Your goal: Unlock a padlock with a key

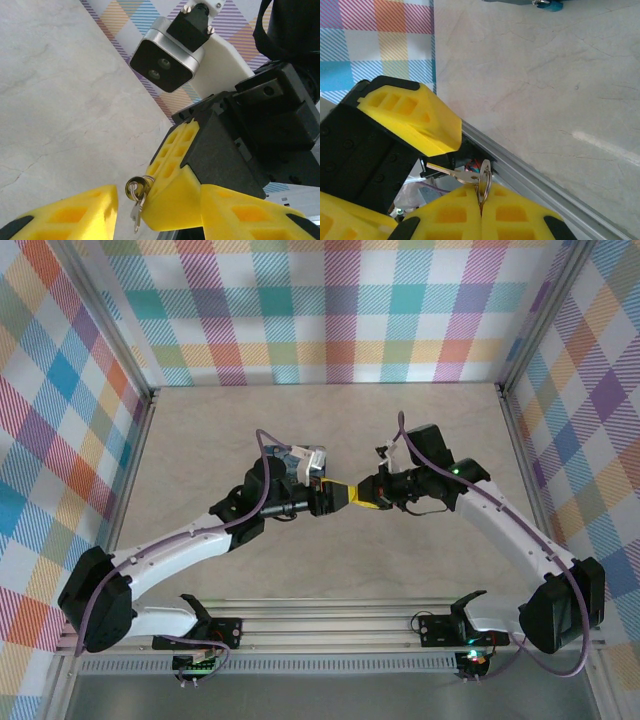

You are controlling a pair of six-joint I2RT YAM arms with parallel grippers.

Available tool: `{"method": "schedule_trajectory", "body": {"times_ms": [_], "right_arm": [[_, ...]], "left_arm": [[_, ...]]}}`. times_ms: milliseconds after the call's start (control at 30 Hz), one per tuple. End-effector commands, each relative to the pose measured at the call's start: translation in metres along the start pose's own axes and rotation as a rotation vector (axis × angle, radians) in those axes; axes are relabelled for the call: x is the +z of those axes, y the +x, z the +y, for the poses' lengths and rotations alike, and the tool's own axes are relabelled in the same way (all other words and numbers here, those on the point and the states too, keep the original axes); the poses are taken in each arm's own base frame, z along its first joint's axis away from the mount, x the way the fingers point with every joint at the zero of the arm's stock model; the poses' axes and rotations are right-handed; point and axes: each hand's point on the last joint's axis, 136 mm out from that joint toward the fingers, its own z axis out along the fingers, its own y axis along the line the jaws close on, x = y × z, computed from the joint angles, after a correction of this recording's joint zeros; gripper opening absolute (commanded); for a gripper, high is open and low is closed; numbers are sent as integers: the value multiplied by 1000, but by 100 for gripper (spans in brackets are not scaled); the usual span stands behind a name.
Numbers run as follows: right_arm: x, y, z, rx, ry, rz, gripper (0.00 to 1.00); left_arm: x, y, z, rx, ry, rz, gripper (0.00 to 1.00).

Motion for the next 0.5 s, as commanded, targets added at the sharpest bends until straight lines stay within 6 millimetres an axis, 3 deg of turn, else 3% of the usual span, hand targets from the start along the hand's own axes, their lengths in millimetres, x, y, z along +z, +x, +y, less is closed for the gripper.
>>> {"method": "schedule_trajectory", "body": {"times_ms": [0,100,467], "right_arm": [[-4,5,11,-3,-35,10,0],[-3,5,9,0,-33,12,0],[2,5,7,33,-56,17,0]], "left_arm": [[1,-10,-20,44,60,-17,45],[2,-9,-18,38,55,-16,42],[4,-8,-10,7,14,-10,18]]}}
